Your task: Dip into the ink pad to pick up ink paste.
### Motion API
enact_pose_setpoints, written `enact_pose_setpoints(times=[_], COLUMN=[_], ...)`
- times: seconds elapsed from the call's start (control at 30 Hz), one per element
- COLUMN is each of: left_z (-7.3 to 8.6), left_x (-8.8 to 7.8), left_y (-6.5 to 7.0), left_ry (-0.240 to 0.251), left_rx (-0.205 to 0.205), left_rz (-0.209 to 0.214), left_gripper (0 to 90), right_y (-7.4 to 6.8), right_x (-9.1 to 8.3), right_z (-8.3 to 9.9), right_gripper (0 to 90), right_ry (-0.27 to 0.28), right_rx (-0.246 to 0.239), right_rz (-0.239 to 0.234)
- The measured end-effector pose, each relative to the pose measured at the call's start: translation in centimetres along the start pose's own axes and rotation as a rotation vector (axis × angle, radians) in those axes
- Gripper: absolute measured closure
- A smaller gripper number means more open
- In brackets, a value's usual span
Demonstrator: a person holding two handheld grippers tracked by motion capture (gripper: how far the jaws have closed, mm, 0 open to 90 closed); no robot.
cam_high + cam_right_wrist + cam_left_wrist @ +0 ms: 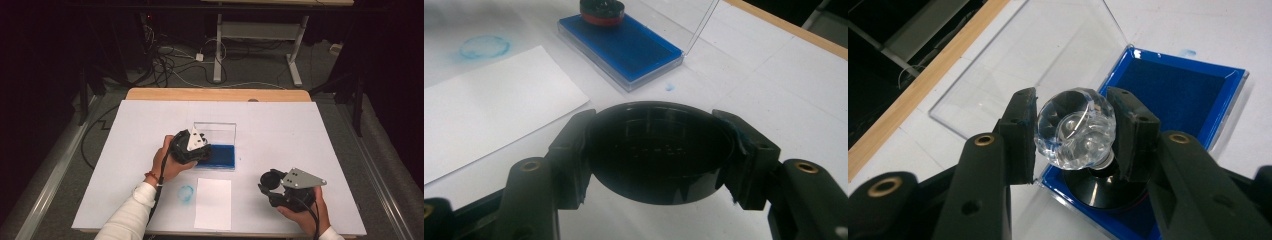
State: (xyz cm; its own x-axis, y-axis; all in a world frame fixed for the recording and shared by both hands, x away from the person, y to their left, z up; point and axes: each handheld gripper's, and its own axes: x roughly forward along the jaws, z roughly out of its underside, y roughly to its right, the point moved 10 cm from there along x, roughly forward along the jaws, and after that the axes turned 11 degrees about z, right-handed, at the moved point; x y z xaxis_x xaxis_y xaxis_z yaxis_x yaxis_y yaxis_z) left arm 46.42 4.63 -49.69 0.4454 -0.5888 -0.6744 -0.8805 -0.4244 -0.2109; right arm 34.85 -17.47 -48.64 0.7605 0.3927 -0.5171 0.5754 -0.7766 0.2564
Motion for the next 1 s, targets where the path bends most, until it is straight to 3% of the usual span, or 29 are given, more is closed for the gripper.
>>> enact_pose_setpoints(times=[0.2,0.47,0.67,0.87,1.0], left_z=[0.2,0.6,0.3,0.0,0.0], left_x=[0.4,-0.3,-0.1,0.0,0.2], left_y=[0.7,0.5,0.6,1.0,1.1], left_ry=[0.023,0.074,0.051,0.062,0.027], left_rx=[0.014,-0.096,-0.072,-0.079,-0.026], left_rz=[-0.019,0.036,0.031,0.064,0.034], left_gripper=[55.5,55.4,55.5,55.5,55.6], right_y=[-0.1,0.0,-0.1,-0.1,-0.1], right_x=[-0.1,-0.1,0.1,0.0,0.1], right_z=[0.0,-0.1,0.1,0.1,0.2], right_gripper=[38.4,38.4,38.4,38.4,38.4], right_ry=[0.004,0.002,-0.009,-0.009,-0.013], right_rx=[-0.003,-0.003,-0.004,-0.002,-0.004], right_rz=[-0.004,0.004,0.000,0.001,-0.001])
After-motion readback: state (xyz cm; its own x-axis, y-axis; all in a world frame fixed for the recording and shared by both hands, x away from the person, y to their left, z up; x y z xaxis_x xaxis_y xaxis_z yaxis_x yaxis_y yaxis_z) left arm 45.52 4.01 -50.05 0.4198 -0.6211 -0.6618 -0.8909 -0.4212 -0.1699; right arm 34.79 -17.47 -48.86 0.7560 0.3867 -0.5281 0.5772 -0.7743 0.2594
